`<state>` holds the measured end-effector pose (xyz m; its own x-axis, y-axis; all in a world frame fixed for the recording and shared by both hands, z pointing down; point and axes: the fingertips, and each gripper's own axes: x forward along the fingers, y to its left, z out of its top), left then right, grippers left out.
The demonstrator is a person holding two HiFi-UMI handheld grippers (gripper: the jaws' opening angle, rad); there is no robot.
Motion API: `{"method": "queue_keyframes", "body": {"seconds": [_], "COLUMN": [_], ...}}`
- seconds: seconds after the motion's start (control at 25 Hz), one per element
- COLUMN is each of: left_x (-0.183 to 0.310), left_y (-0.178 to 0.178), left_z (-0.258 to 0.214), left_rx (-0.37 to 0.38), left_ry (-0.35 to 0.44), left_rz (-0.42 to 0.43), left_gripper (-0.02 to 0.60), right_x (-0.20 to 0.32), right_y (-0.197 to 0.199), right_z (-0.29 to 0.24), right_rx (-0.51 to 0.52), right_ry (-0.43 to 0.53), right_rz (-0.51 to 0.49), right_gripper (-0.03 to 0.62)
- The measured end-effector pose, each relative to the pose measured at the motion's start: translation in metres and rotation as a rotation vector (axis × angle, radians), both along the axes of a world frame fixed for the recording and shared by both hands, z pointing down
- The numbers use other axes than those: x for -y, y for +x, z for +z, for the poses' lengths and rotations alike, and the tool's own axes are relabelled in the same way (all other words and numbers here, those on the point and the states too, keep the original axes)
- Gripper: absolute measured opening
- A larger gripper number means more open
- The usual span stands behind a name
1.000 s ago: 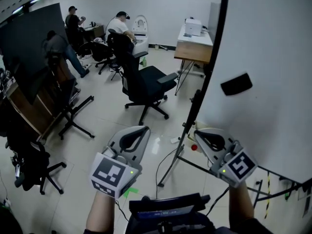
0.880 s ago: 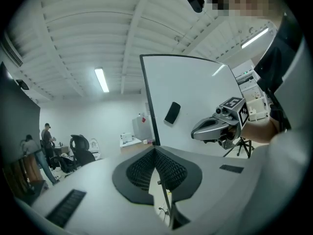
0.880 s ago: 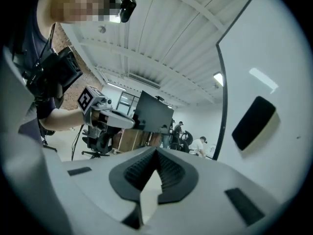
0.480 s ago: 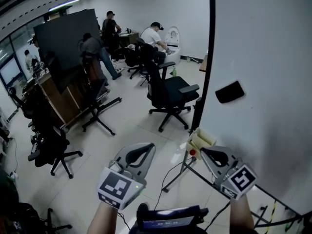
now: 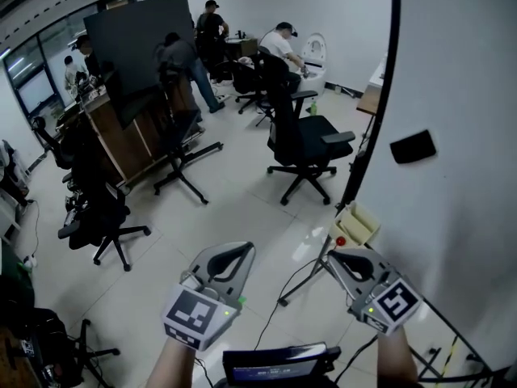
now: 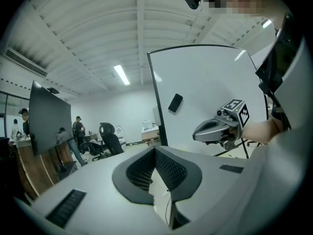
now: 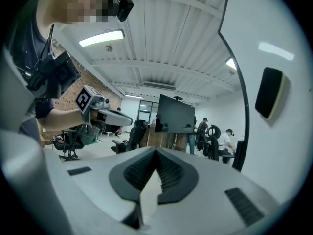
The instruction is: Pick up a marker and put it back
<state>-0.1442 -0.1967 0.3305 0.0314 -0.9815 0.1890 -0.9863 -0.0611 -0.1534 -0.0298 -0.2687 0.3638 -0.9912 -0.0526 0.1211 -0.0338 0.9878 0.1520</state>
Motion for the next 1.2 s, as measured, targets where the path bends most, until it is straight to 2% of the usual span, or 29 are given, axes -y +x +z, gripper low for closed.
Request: {"method": "queue_keyframes", "body": {"seconds": [0.16,0.36,0.68,0.92,1.04,1.2], "left_x": [-0.050,-0.122,-0.199,-0.222,-0.219,-0.214], "left_y": [-0.031,-0.078,-0.120,-0.109,-0.083,-0.042], "left_z": [0.005,-0.003,-0.013,-0.005,-0.003,-0.008], "left_rx": [-0.023,-0.054,-0.067,-0.092,-0.112,-0.094], "left_ry": [0.022,0.070,0.089,0.095,0.089,0.091], "left_rz": [-0.042,-0.071,-0.008,0.074,0.111,0.152], "left_gripper": [-0.002,-0.002,-0.002,-0.002,-0.002,-0.002], "right_x": [-0.040,-0.108,-0.199,-0.238,-0.244,-0.243], "right_y": [-0.027,-0.074,-0.121,-0.103,-0.078,-0.039], "right_z": [0.002,-0.015,-0.031,-0.023,-0.026,-0.031], "right_rx": [-0.021,-0.039,-0.027,-0.069,-0.074,-0.052], "right_ry": [-0.003,0.039,0.066,0.090,0.093,0.090], "right_rz": [-0.021,-0.044,-0.007,0.057,0.089,0.118], "right_gripper": [0.011,0.011,0.011,0.011,0.011,0.011]}}
